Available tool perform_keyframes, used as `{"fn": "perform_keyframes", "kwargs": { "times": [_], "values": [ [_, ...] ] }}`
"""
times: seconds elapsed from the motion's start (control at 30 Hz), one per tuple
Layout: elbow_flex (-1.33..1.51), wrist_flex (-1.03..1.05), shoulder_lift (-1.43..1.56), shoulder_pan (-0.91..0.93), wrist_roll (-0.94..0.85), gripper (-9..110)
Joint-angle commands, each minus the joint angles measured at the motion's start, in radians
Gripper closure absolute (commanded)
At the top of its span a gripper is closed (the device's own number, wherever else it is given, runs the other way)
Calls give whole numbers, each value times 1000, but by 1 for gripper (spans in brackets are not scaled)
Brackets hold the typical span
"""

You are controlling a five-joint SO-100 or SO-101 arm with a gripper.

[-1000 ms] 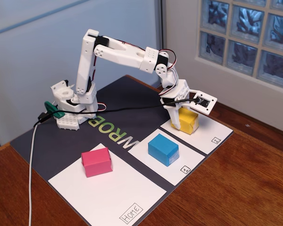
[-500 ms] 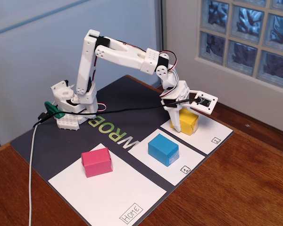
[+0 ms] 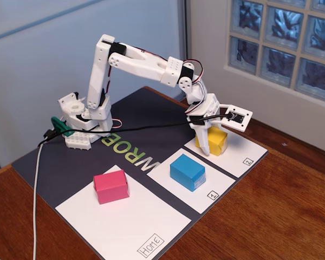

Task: Move box yellow to zone 2

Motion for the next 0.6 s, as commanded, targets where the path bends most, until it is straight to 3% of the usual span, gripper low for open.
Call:
{"fn": "perform_keyframes", "kwargs": {
  "times": [0.0,0.57],
  "values": [
    [-77,-3,100,8,6,68],
    [-98,69,261,20,5,68]
  ]
}}
